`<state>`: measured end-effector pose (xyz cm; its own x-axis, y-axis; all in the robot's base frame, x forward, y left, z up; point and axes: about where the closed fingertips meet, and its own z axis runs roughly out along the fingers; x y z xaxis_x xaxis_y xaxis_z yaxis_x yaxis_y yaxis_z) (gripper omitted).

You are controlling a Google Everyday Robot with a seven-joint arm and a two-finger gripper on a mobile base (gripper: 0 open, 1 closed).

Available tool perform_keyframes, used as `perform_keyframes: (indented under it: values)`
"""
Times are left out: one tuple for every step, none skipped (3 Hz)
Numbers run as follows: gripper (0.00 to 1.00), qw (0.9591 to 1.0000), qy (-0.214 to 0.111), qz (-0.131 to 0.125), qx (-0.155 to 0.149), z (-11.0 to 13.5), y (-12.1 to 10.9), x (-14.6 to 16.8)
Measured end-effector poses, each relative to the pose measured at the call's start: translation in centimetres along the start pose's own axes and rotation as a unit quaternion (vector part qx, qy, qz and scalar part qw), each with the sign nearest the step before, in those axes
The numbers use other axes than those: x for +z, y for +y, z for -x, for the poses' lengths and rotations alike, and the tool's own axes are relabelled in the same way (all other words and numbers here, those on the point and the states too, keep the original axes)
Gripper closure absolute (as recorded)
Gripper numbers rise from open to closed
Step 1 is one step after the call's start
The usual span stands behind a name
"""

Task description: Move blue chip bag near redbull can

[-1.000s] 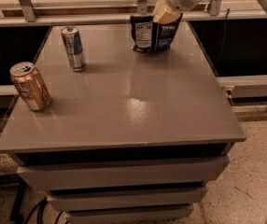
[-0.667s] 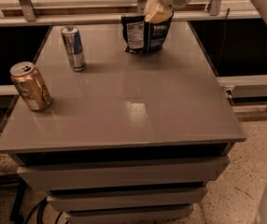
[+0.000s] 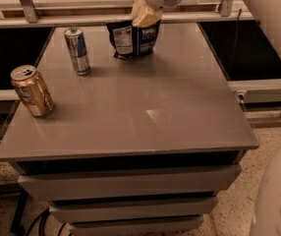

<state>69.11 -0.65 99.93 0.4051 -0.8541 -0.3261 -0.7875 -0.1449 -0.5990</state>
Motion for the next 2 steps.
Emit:
perform_keyframes:
  values:
    - [1.00,0.9995,-0.020,0.015,-0.017,1.9,0.2,1.3]
    - [1.00,0.9986,-0.034,0.027,-0.031,3.6,0.4,2.3]
